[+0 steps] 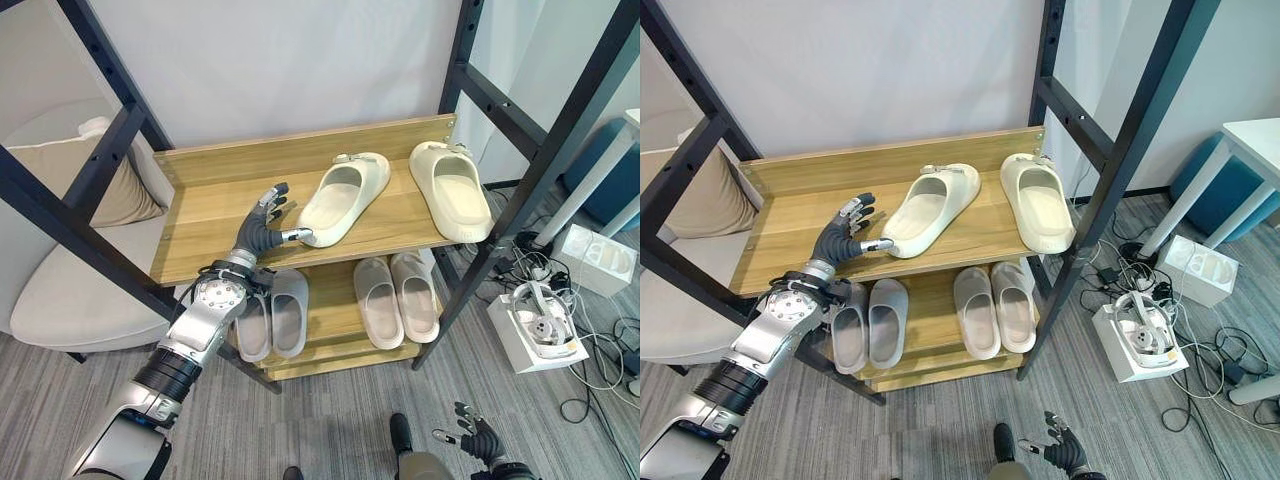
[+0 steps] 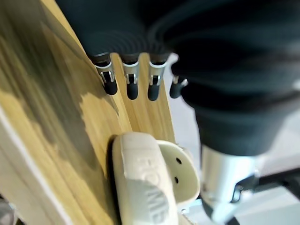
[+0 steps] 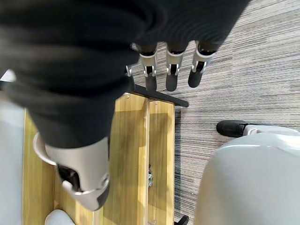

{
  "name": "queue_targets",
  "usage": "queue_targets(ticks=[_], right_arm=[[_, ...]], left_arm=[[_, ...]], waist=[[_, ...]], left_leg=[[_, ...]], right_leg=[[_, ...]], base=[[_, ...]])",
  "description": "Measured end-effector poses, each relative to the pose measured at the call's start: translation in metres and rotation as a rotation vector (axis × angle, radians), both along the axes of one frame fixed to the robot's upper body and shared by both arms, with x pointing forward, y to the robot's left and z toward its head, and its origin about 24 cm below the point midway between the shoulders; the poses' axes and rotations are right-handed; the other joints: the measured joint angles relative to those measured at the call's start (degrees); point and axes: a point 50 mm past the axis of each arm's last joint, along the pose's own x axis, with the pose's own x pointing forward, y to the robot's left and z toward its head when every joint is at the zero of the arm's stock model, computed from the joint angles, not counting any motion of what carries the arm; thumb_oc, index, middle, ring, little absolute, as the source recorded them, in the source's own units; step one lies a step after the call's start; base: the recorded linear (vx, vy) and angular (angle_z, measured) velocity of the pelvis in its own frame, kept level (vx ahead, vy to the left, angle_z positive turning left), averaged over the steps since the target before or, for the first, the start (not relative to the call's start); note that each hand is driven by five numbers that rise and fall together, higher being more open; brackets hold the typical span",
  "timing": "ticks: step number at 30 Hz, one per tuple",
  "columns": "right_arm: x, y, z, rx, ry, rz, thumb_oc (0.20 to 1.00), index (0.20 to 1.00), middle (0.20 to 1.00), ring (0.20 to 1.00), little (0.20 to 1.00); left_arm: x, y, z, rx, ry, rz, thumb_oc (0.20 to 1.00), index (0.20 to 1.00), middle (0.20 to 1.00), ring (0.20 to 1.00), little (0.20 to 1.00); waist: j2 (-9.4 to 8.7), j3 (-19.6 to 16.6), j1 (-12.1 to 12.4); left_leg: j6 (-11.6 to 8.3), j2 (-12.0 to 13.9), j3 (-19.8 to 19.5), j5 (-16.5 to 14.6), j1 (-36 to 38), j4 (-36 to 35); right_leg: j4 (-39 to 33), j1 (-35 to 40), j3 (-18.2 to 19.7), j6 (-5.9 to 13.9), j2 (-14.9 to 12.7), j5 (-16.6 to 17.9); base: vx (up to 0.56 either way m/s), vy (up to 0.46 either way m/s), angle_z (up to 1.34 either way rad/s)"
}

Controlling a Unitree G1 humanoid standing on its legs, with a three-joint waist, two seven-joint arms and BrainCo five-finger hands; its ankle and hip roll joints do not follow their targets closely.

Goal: Arrange the slippers neatly on the shoe rack.

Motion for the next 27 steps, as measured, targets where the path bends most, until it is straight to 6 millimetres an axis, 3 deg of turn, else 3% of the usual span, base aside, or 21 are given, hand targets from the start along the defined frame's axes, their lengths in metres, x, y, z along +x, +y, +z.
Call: queue_targets(ticks=[14,20,27], right_arm=[[0.002,0.002,0.000,-0.002,0.010,0.009,1.000,1.000,1.000,1.000,1.000],[0.004,0.002,0.000,-0.003,0.007,0.008,1.000,1.000,1.000,1.000,1.000],[0.009,0.002,0.002,-0.008,-0.009,0.006,1.000,1.000,1.000,1.000,1.000]], left_arm=[[0.001,-0.079,0.001,-0.289,0.065,-0.204,1.000,1.000,1.000,1.000,1.000],[0.000,-0.099,0.005,-0.364,0.087,-0.240,1.000,1.000,1.000,1.000,1.000],[-0.001,-0.105,0.005,-0.416,0.105,-0.242,1.000,1.000,1.000,1.000,1.000]], waist=[[0.31,-0.2,-1.0],[0.41,-0.1,-2.0],[0.43,-0.1,-1.5]], left_leg=[[0.21,-0.2,1.3,-0.2,0.1,0.0],[0.27,-0.2,1.6,-0.2,0.0,0.0],[0.31,-0.2,1.6,-0.2,0.0,0.0]], right_leg=[[0.0,-0.7,1.3,0.10,0.0,0.1],[0.0,-1.0,1.6,0.20,0.0,0.2],[0.0,-0.9,1.6,0.08,0.0,0.1]], base=[[0.00,-0.003,-0.04],[0.00,-0.002,-0.03],[0.00,0.000,0.00]])
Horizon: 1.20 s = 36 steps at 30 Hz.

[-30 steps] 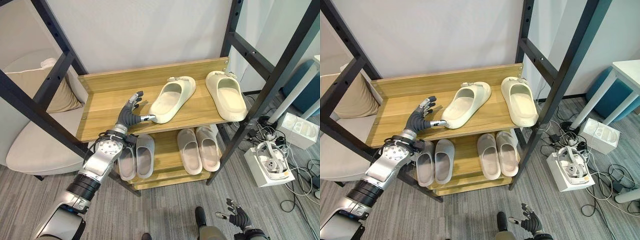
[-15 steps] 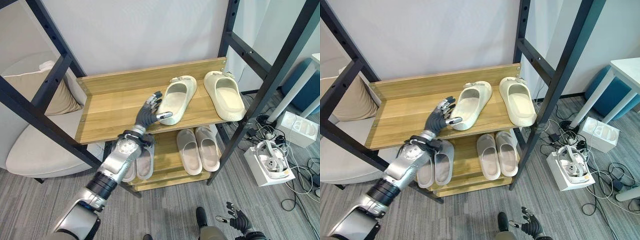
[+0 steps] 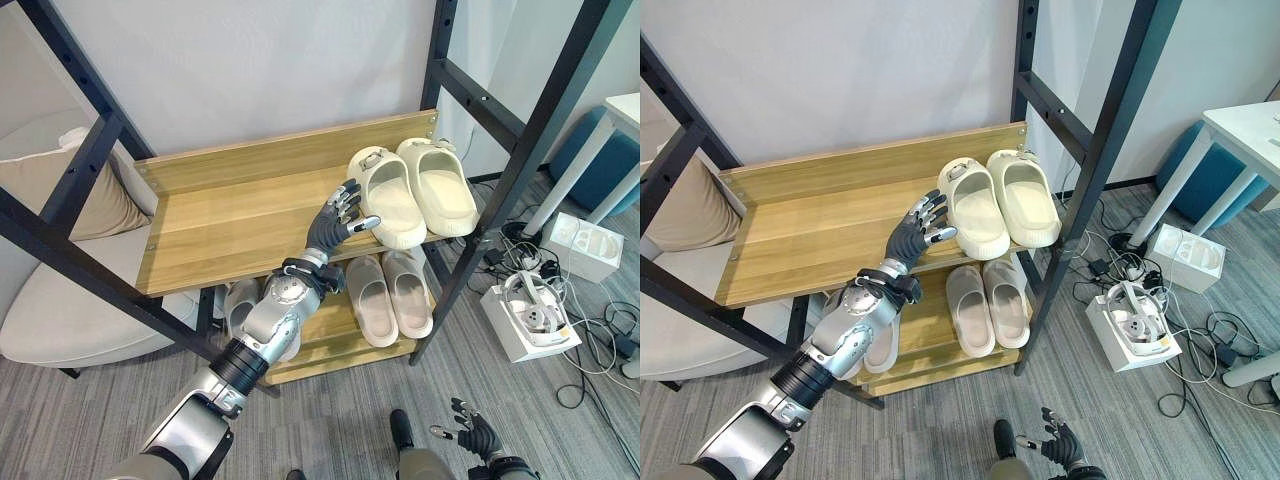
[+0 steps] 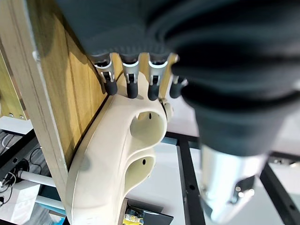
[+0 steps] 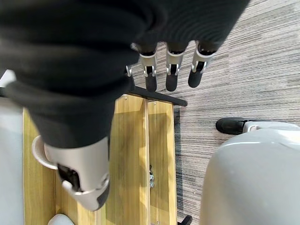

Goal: Arrange the slippers neatly on the shoe rack.

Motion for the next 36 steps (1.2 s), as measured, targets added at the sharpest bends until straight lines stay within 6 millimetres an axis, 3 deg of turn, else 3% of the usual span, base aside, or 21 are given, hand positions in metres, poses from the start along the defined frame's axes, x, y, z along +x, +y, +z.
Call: queue_targets(ticks=[5,7,9,11,13,15,17,20,25,28,31,33,35,36], right_arm=[[0.004,0.000,0.001,-0.001,-0.009,0.001,1.000,1.000,1.000,1.000,1.000],[0.008,0.000,0.003,-0.004,-0.021,0.001,1.000,1.000,1.000,1.000,1.000],[0.012,0.001,0.005,0.000,-0.037,0.005,1.000,1.000,1.000,1.000,1.000],[0.000,-0.004,0.001,-0.008,0.000,0.002,1.000,1.000,1.000,1.000,1.000],[-0.001,-0.002,0.000,0.006,0.007,0.014,1.000,1.000,1.000,1.000,1.000],[0.010,0.006,0.001,0.023,-0.012,0.049,1.000,1.000,1.000,1.000,1.000],[0.018,0.013,0.003,0.037,-0.031,0.078,1.000,1.000,1.000,1.000,1.000],[0.029,0.018,0.006,0.043,-0.054,0.106,1.000,1.000,1.000,1.000,1.000],[0.057,0.031,0.017,0.127,-0.118,0.102,1.000,1.000,1.000,1.000,1.000],[0.082,0.039,0.030,0.180,-0.192,0.095,1.000,1.000,1.000,1.000,1.000],[0.089,0.043,0.035,0.230,-0.216,0.074,1.000,1.000,1.000,1.000,1.000],[0.093,0.045,0.040,0.250,-0.235,0.079,1.000,1.000,1.000,1.000,1.000],[0.094,0.046,0.043,0.258,-0.249,0.081,1.000,1.000,1.000,1.000,1.000],[0.094,0.046,0.042,0.258,-0.248,0.081,1.000,1.000,1.000,1.000,1.000]], left_arm=[[0.002,0.008,0.000,-0.011,0.011,0.026,1.000,1.000,1.000,1.000,1.000],[0.013,0.040,0.006,-0.024,0.008,0.174,1.000,1.000,1.000,1.000,1.000],[-0.005,0.062,0.029,-0.126,-0.087,0.222,1.000,1.000,1.000,1.000,1.000],[-0.029,0.056,0.073,-0.238,-0.310,0.129,1.000,1.000,1.000,1.000,1.000],[-0.048,0.046,0.094,-0.265,-0.427,0.025,1.000,1.000,1.000,1.000,1.000],[-0.063,0.037,0.106,-0.299,-0.516,-0.077,1.000,1.000,1.000,1.000,1.000],[-0.068,0.033,0.101,-0.292,-0.510,-0.130,1.000,1.000,1.000,1.000,1.000],[-0.075,0.026,0.082,-0.268,-0.451,-0.200,1.000,1.000,1.000,1.000,1.000],[-0.092,0.020,0.009,-0.138,-0.160,-0.338,1.000,1.000,1.000,1.000,1.000],[-0.096,0.033,-0.042,-0.011,0.055,-0.359,1.000,1.000,1.000,1.000,1.000],[-0.103,0.056,-0.088,0.169,0.223,-0.359,1.000,1.000,1.000,1.000,1.000],[-0.115,0.072,-0.125,0.254,0.369,-0.321,1.000,1.000,1.000,1.000,1.000],[-0.128,0.083,-0.147,0.315,0.476,-0.299,1.000,1.000,1.000,1.000,1.000],[-0.142,0.090,-0.170,0.351,0.564,-0.262,1.000,1.000,1.000,1.000,1.000]], waist=[[0.03,0.1,0.3],[0.17,0.2,0.2],[0.14,0.9,-0.2],[-0.17,1.2,2.2],[-0.57,1.5,3.1],[-1.13,1.3,3.5],[-1.36,1.3,3.3],[-1.44,1.3,3.6],[-1.55,1.1,4.0],[-1.62,0.9,5.1],[-1.20,-0.1,5.5],[-0.99,-0.5,5.4],[-1.11,-0.6,5.3],[-1.24,-0.9,5.6]], left_leg=[[0.01,0.0,0.0,0.0,0.1,0.0],[0.00,0.1,0.0,0.0,0.1,0.0],[-0.02,0.2,0.0,0.0,0.3,0.0],[-0.37,0.1,-1.2,0.2,0.6,0.3],[0.10,-0.1,-1.7,-0.1,0.8,0.1],[0.12,-0.2,-1.8,-0.1,0.9,0.1],[0.12,-0.2,-1.7,-0.1,1.0,0.0],[0.12,-0.2,-1.7,-0.1,1.1,0.3],[0.13,-0.1,-1.4,-0.1,2.3,0.3],[0.19,-0.1,-1.5,-0.1,2.3,0.0],[0.16,0.1,-1.4,-0.2,2.9,0.0],[0.19,0.1,-1.3,-0.2,3.2,0.0],[0.19,0.1,-1.3,-0.2,3.1,0.0],[0.19,0.1,-1.3,-0.2,3.1,0.0]], right_leg=[[0.0,0.1,-0.2,0.10,0.0,0.1],[0.0,0.2,-0.2,0.12,0.1,0.1],[0.0,0.4,-0.4,0.10,0.1,0.1],[0.0,1.4,-1.2,0.14,0.0,-0.2],[0.0,2.0,-1.6,0.29,-0.2,-0.4],[0.0,2.2,-1.7,0.32,-0.4,-0.4],[0.0,2.2,-1.8,0.32,-0.4,-0.4],[0.0,2.3,-1.8,0.29,-0.3,-0.4],[0.0,3.2,-1.5,0.24,-0.2,-0.4],[0.0,3.3,-1.5,0.16,-0.2,-0.3],[0.0,3.8,-1.5,0.06,0.0,-0.4],[0.0,4.0,-1.5,0.07,0.0,-0.4],[0.0,4.0,-1.5,0.07,0.0,-0.4],[0.0,4.0,-1.5,0.07,0.0,-0.4]], base=[[0.00,0.000,0.00],[0.00,0.000,0.00],[0.00,0.028,0.03],[0.00,0.038,0.24],[-0.01,0.020,0.18],[-0.02,0.010,0.02],[-0.02,0.012,-0.04],[0.00,0.000,0.00],[0.00,0.006,-0.01],[0.01,0.010,0.01],[0.00,0.003,-0.01],[0.00,0.003,-0.02],[0.00,0.000,0.00],[0.00,0.000,0.00]])
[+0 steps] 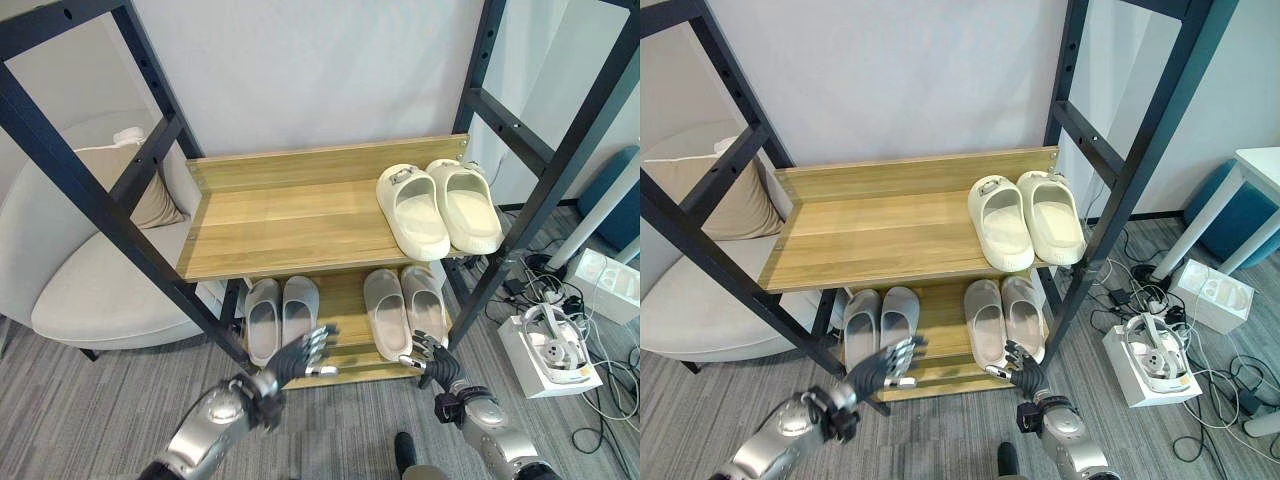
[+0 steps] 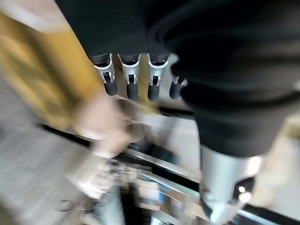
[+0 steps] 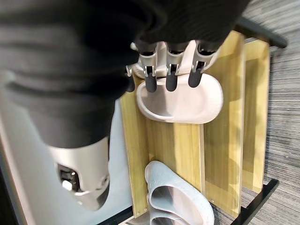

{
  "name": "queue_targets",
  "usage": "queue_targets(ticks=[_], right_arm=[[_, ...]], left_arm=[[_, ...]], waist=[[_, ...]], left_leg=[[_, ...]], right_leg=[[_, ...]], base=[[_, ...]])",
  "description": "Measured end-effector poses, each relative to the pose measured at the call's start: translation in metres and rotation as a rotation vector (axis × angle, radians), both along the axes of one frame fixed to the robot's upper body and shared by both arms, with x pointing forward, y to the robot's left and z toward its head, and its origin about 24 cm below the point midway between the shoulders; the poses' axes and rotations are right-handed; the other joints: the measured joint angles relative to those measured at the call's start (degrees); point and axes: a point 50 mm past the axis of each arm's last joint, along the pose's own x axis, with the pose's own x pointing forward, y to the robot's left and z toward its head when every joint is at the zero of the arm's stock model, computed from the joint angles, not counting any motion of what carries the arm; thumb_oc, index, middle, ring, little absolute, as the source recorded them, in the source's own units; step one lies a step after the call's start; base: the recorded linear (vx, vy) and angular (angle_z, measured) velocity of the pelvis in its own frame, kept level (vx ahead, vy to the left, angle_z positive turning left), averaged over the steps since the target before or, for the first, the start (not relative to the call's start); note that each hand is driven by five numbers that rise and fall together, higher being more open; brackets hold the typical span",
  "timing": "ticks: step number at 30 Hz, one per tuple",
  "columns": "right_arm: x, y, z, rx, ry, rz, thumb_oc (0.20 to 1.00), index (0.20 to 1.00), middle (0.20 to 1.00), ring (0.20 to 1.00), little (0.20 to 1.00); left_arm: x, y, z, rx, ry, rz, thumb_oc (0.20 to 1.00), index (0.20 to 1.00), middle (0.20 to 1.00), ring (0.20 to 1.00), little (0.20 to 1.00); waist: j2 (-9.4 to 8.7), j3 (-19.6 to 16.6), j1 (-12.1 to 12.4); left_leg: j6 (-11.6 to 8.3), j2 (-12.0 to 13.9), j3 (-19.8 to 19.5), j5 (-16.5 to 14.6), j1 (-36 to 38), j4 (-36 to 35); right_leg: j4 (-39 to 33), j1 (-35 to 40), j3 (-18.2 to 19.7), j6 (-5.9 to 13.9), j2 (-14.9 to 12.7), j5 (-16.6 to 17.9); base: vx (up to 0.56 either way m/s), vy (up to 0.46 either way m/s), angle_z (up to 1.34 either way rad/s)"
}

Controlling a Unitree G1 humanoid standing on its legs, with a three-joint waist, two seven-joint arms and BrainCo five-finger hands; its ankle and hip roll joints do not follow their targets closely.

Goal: Arrange the slippers neatly on the shoe rack.

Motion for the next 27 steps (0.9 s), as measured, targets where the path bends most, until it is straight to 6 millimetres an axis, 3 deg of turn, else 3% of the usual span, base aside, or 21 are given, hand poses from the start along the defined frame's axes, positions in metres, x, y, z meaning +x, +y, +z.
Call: queue_targets(ticks=[1,4,13,27], right_arm=[[0.000,0.001,0.000,0.002,-0.001,-0.001,1.000,1.000,1.000,1.000,1.000],[-0.002,0.001,-0.001,0.005,0.004,-0.003,1.000,1.000,1.000,1.000,1.000],[-0.022,-0.014,-0.022,-0.125,0.097,-0.061,1.000,1.000,1.000,1.000,1.000],[-0.031,-0.032,-0.028,-0.192,0.132,-0.148,1.000,1.000,1.000,1.000,1.000]], left_arm=[[-0.006,0.004,-0.012,0.028,0.047,0.034,1.000,1.000,1.000,1.000,1.000],[-0.012,0.003,-0.023,0.053,0.076,0.069,1.000,1.000,1.000,1.000,1.000],[-0.033,0.018,-0.077,0.157,0.302,0.517,1.000,1.000,1.000,1.000,1.000],[-0.031,0.030,-0.077,0.192,0.294,0.627,1.000,1.000,1.000,1.000,1.000]], waist=[[-0.12,-0.1,0.0],[-0.46,-0.5,0.7],[-1.84,-2.5,0.9],[-1.57,-2.9,1.1]], left_leg=[[0.00,0.0,-0.1,0.0,0.0,0.0],[0.00,0.0,-0.2,0.0,-0.1,0.0],[0.02,0.2,-0.4,0.0,-0.2,0.0],[0.04,0.4,-0.6,0.0,-0.3,0.0]], right_leg=[[0.0,0.0,0.0,-0.01,0.0,0.0],[0.0,0.0,-0.1,-0.01,-0.1,0.0],[0.0,0.1,-0.3,-0.95,-0.1,-0.7],[0.0,0.2,-0.5,-0.98,0.0,-0.7]], base=[[0.00,0.004,0.03],[0.00,0.000,0.01],[0.00,0.000,0.00],[0.00,0.000,0.00]])
